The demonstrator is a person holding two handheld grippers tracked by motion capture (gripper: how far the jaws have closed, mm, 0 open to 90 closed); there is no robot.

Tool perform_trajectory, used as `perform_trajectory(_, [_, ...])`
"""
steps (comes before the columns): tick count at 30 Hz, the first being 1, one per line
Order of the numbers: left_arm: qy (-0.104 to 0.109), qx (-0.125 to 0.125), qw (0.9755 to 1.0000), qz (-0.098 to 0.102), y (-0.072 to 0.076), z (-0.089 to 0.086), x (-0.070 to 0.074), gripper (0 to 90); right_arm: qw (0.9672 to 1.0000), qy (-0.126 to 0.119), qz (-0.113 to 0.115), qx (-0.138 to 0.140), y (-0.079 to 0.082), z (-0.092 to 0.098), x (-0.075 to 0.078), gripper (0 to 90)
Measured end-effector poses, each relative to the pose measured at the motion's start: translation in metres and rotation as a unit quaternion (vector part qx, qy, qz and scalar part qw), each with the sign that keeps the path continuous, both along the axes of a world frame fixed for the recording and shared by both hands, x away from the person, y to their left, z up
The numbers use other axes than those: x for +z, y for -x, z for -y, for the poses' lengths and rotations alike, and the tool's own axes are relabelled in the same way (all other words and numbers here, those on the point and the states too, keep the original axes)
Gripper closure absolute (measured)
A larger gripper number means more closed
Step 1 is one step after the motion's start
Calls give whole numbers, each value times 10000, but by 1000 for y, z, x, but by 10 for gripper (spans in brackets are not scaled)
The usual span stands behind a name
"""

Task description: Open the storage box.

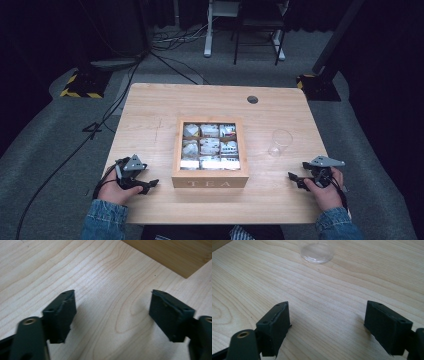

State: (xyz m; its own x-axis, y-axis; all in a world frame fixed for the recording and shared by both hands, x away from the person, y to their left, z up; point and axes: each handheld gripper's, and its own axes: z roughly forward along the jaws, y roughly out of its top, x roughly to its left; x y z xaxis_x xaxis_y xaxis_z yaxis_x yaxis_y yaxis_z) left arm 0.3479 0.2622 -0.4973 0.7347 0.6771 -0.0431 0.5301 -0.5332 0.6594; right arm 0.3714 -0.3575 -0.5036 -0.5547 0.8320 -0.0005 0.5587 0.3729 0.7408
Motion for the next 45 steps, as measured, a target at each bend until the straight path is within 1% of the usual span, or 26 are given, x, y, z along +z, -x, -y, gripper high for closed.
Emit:
perform_trajectory(1, [29, 14, 10000, -25, 0, 0, 2, 267, 10000, 0, 0, 0, 0, 0, 0, 206])
perform_trajectory(3, [96, 28, 9999, 37, 1, 0, 7, 274, 10000, 0, -1, 0, 0, 0, 0, 206])
perform_trajectory(8, [168, -1, 9998, 141, 3, 1, 21, 282, 10000, 0, 0, 0, 0, 0, 0, 206])
perform_trajectory(14, [192, -97, 9995, 231, 6, 5, 33, 291, 10000, 1, 1, 1, 0, 0, 0, 206])
perform_trajectory(17, [297, -153, 9991, 279, 8, 9, 38, 297, 10000, -1, 1, 0, 0, 0, 0, 206])
perform_trajectory(20, [353, -212, 9988, 277, 10, 12, 43, 323, 10000, -2, 0, 1, 0, 0, 0, 206])
perform_trajectory(22, [459, -277, 9982, 274, 13, 15, 48, 338, 10000, -2, 0, 0, 0, 0, 0, 206])
perform_trajectory(23, [489, -317, 9977, 335, 14, 17, 51, 353, 10000, -2, 1, 0, 0, 0, 0, 206])
perform_trajectory(25, [636, -398, 9964, 387, 16, 19, 56, 370, 10000, -4, 0, 0, 0, 0, 0, 206])
perform_trajectory(26, [739, -420, 9957, 355, 17, 21, 58, 382, 10000, -2, 1, 1, 0, 0, 0, 206])
perform_trajectory(27, [801, -436, 9952, 361, 18, 22, 60, 383, 10000, -1, 1, 0, 0, 0, 0, 206])
perform_trajectory(28, [860, -432, 9948, 326, 20, 25, 61, 383, 10000, -1, 1, 0, 0, 0, 0, 206])
perform_trajectory(30, [853, -457, 9947, 334, 21, 28, 63, 406, 10000, -1, 1, 0, 0, 0, 0, 206])
perform_trajectory(32, [924, -473, 9940, 346, 23, 32, 63, 416, 10000, 1, 1, 3, 0, 0, 0, 206])
perform_trajectory(33, [994, -460, 9934, 328, 25, 33, 63, 423, 10000, -2, 1, 1, 0, 0, 0, 206])
perform_trajectory(35, [1033, -428, 9934, 269, 27, 34, 62, 445, 10000, -2, 0, 0, 0, 0, 0, 206])
perform_trajectory(39, [1052, -407, 9933, 272, 34, 36, 60, 459, 10000, 1, 2, 0, 0, 0, 0, 206])
perform_trajectory(40, [1109, -397, 9929, 142, 35, 38, 59, 471, 10000, -1, 0, -1, 0, 0, 0, 206])
perform_trajectory(41, [1119, -404, 9929, 55, 36, 40, 57, 474, 10000, -3, 0, -1, 0, 0, 0, 206])
perform_trajectory(43, [994, -460, 9940, -30, 36, 44, 53, 474, 10000, -1, 1, 0, 0, 0, 0, 206])
perform_trajectory(45, [900, -440, 9950, -46, 35, 48, 50, 478, 10000, 2, 2, 2, 0, 0, 0, 206])
